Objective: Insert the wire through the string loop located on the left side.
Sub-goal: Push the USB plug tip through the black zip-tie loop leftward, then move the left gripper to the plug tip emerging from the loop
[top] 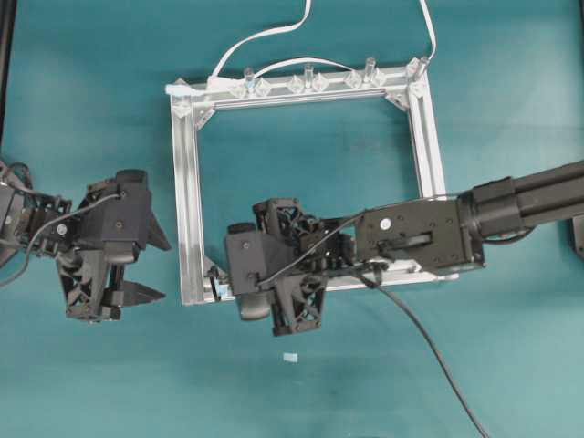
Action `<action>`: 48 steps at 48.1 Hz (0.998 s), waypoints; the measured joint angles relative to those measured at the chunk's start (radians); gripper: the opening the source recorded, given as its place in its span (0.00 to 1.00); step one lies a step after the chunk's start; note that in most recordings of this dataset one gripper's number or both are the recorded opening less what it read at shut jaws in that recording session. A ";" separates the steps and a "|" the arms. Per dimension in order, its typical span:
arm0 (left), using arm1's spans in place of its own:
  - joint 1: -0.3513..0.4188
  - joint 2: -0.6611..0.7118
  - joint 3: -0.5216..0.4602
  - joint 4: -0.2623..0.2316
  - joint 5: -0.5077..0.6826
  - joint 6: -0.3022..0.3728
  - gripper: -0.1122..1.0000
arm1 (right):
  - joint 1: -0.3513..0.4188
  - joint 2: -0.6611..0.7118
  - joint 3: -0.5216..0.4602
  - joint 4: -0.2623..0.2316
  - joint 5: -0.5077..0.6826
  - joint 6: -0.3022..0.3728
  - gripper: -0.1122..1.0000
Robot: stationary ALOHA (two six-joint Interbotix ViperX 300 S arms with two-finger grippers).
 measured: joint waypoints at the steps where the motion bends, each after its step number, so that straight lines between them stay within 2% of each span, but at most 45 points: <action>1: 0.000 0.000 0.000 0.000 0.000 0.000 0.88 | 0.000 0.003 -0.005 0.000 0.002 0.000 0.32; 21: 0.000 0.000 0.002 0.000 -0.002 0.000 0.88 | 0.000 0.035 -0.058 0.000 0.003 0.000 0.32; 48: 0.000 0.000 0.002 0.000 0.000 0.000 0.88 | 0.000 0.044 -0.069 -0.002 0.002 0.002 0.32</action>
